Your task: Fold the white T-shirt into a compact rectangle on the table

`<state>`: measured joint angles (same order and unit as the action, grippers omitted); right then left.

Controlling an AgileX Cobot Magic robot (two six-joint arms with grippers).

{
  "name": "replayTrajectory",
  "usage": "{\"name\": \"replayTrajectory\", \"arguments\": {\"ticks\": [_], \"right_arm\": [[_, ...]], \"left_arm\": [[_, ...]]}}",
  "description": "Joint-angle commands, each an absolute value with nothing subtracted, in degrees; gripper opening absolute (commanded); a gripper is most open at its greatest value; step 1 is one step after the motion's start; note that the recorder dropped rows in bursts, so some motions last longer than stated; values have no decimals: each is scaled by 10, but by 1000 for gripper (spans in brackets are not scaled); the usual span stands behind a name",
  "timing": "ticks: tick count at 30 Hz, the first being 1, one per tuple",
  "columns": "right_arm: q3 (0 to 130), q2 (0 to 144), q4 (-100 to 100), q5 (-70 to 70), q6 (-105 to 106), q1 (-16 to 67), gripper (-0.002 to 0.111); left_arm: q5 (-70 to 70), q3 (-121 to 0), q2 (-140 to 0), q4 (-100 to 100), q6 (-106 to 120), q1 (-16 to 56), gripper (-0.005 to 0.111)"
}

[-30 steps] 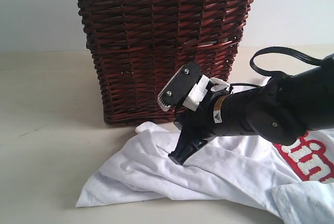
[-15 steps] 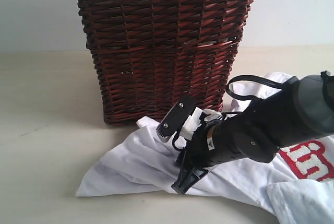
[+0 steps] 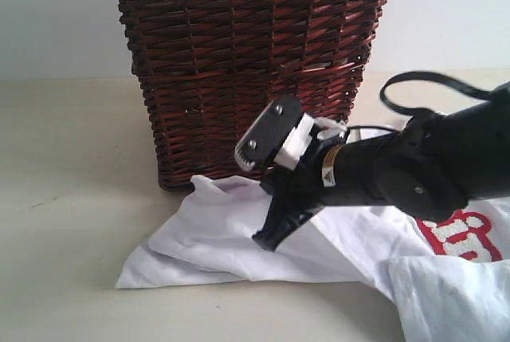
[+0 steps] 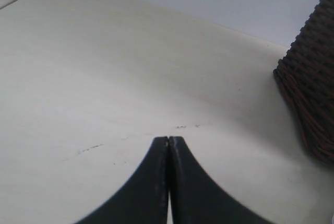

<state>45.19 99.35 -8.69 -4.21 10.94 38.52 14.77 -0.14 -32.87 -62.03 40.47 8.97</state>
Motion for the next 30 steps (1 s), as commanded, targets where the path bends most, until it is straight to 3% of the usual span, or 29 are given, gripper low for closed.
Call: {"name": "replayTrajectory", "arguments": {"ticks": [1, 9, 13, 17, 20, 30], "right_arm": [[450, 915, -92, -40, 73, 386, 0], [450, 860, -75, 99, 135, 386, 0], [450, 831, 120, 200, 344, 386, 0], [450, 800, 490, 481, 679, 386, 0], [450, 787, 642, 700, 846, 386, 0], [398, 759, 638, 627, 834, 386, 0]], "left_arm": [[150, 0, -331, -621, 402, 93, 0], [150, 0, -331, -621, 402, 93, 0], [150, 0, -331, -621, 402, 93, 0], [150, 0, -331, -621, 402, 93, 0], [150, 0, -331, -621, 402, 93, 0], [150, 0, -331, -621, 402, 93, 0]]}}
